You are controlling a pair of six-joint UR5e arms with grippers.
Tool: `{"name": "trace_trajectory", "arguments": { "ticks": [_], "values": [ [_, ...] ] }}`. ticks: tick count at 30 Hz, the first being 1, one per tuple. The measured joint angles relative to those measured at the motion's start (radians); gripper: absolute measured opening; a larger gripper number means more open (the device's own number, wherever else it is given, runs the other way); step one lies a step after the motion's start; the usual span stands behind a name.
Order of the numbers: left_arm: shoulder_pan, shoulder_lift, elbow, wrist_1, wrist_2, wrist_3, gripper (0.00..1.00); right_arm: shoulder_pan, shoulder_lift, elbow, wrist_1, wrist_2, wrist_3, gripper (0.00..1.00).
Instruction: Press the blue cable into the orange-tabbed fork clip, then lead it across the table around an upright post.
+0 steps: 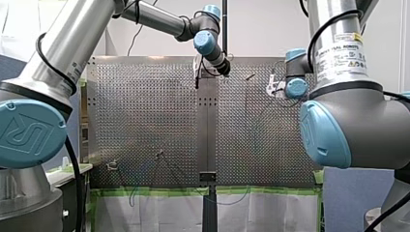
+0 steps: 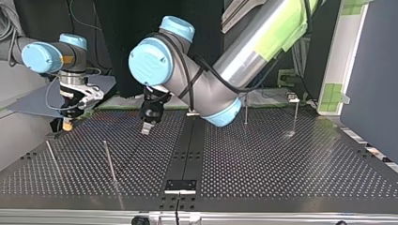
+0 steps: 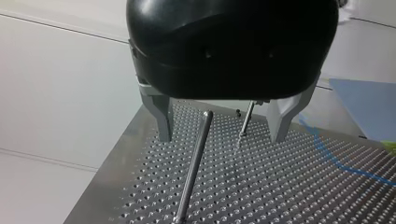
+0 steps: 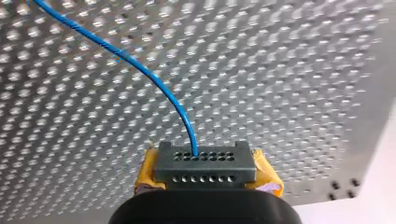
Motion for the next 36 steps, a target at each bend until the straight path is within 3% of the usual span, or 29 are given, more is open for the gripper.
{"name": "trace_trajectory", "arguments": {
  "ticks": [9,19,31,36],
  "values": [
    [-0.04,-0.047,0.0,-0.011,0.014,0.0,1.0,0.0,-0.079,-0.001,0.001,-0.006,0.004,0.0],
    [-0.096,-0.074,-0.001,0.068,-0.006,-0.043,1.0,0.004,-0.162,-0.001,0.018,-0.006,0.003,0.0],
    [-0.109,-0.074,0.0,0.168,-0.044,-0.051,1.0,0.021,-0.18,0.004,0.051,0.014,0.0,0.0],
    [-0.115,-0.074,0.0,0.203,-0.04,-0.077,1.0,0.031,-0.193,0.005,0.067,0.017,0.0,0.0]
  ]
}}
